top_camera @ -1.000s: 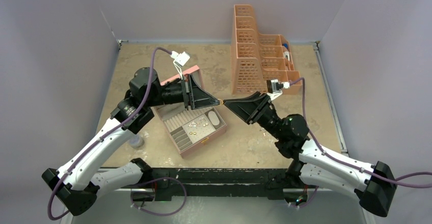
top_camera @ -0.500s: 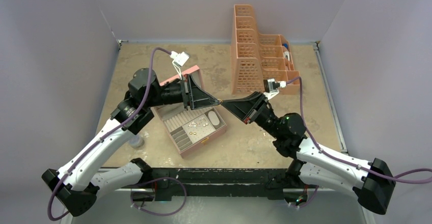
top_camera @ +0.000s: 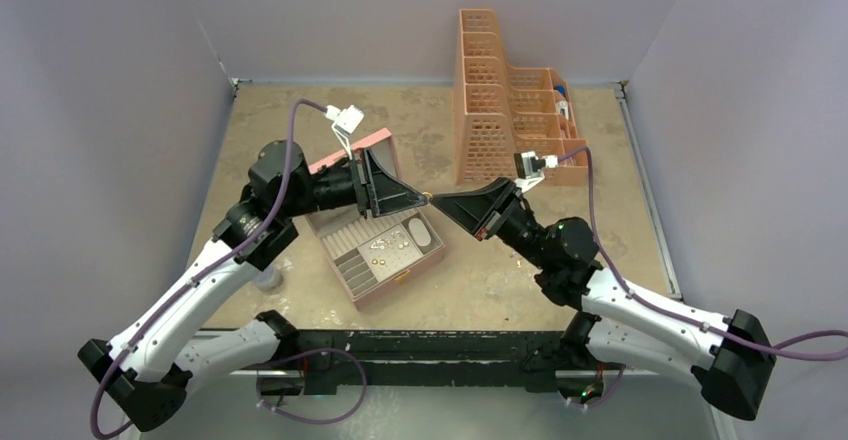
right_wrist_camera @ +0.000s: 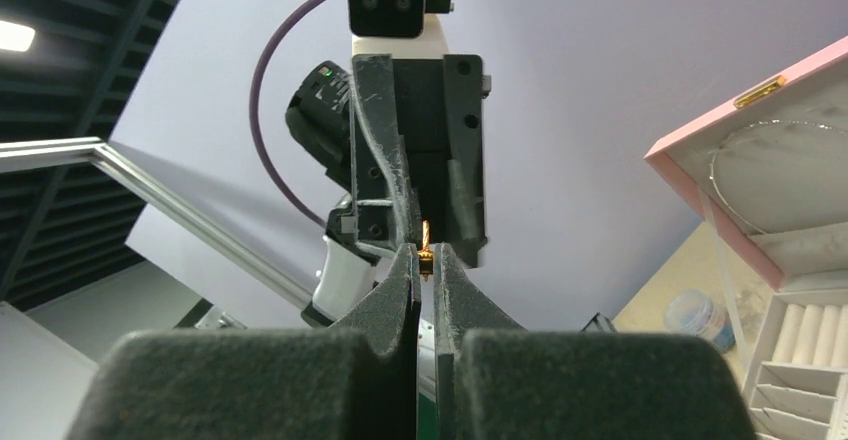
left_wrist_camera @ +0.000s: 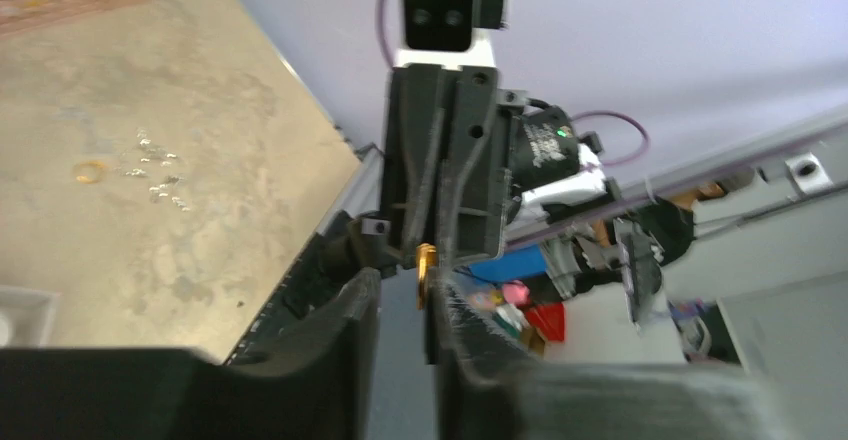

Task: Organize the mixed jewelry

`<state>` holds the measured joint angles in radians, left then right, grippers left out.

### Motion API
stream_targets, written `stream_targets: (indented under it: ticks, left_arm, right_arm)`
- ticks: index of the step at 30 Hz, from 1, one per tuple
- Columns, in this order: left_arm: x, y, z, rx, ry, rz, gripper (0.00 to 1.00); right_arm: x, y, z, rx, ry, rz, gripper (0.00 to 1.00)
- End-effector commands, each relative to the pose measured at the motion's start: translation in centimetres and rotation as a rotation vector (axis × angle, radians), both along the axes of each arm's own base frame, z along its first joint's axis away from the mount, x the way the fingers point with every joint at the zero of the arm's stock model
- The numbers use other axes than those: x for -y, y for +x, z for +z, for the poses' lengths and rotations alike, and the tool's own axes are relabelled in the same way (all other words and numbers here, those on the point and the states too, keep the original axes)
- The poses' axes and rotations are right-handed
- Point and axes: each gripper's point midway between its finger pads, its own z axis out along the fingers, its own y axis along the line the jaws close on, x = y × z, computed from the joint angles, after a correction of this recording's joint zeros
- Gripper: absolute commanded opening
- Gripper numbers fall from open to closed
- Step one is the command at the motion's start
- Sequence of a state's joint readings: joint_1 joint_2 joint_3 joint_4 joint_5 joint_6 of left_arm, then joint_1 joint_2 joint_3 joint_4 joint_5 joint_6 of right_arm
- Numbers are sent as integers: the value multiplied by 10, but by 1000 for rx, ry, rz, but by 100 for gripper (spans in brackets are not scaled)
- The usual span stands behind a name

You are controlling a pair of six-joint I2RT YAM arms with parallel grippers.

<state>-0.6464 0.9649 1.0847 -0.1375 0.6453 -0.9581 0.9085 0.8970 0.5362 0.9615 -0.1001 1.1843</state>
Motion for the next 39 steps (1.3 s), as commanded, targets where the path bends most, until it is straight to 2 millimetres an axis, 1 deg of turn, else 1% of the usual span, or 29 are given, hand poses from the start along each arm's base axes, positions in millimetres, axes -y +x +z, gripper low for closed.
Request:
stream_targets:
  ticks: [1,2,4,6,8,9,10,12,13,17,18,21,26,27,28,30,33,39]
  left_arm:
    - [-23,20,-10,14,53,213,32]
    - [-32,25,-15,6,79,281,40]
    - [-54,34,-21,13,125,416,51]
    - [-80,42,-26,29,174,561,56]
    - [-105,45,-29,49,221,671,58]
    - [-116,46,-29,59,240,721,59]
    - [-127,45,-29,69,255,764,59]
    - [-148,43,-26,103,272,845,59]
    - [-158,42,-23,117,278,882,59]
    - [-190,38,-19,168,307,1004,60]
    - [-195,38,-18,180,311,1024,60]
    - [-203,40,-17,204,334,1062,60]
    - [-209,47,-23,231,382,1100,61]
    - [-211,48,-24,235,392,1107,62]
    - [-212,49,-25,239,400,1114,62]
    - [-215,51,-27,247,415,1130,62]
    - [-218,53,-29,253,430,1149,63]
    - [-220,57,-34,257,442,1167,65]
  right_arm:
    - [0,5,22,38,-12,-38,0]
    - [-6,8,16,19,-56,-37,0]
    - [-17,20,3,-9,-169,-59,0]
    - [-25,32,-7,-30,-264,-93,0]
    - [-34,39,-23,-69,-354,-84,0]
    - [-39,42,-26,-73,-394,-85,0]
    - [-45,51,-38,-91,-454,-101,0]
    - [-51,68,-58,-102,-582,-147,0]
    - [-53,76,-71,-108,-665,-167,0]
    - [-62,102,-115,-133,-921,-202,0]
    - [-65,109,-123,-151,-966,-214,0]
    - [-70,127,-146,-123,-1131,-231,0]
    - [-80,152,-175,-97,-1323,-275,0]
    - [-81,156,-185,-96,-1368,-281,0]
    - [-82,159,-190,-93,-1395,-287,0]
    - [-82,162,-203,-97,-1451,-282,0]
    - [-84,164,-213,-88,-1506,-268,0]
    - [-86,162,-232,-90,-1558,-237,0]
